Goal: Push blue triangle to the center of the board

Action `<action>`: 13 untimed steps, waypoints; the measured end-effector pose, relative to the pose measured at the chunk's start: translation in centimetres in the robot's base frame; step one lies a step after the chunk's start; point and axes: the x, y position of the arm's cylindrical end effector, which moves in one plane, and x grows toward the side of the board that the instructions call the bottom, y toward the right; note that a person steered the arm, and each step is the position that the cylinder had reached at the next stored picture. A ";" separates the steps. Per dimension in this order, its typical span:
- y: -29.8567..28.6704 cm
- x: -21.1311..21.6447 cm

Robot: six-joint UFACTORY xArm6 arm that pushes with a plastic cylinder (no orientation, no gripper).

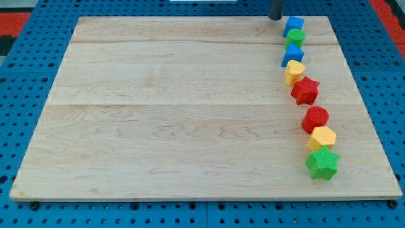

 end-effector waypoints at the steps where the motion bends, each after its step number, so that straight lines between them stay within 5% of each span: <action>1: 1.1 0.0; 3: 11.8 1.0; 8: -13.7 8.4; 11: -1.8 9.5; 12: -0.6 2.4; 13: 1.4 0.9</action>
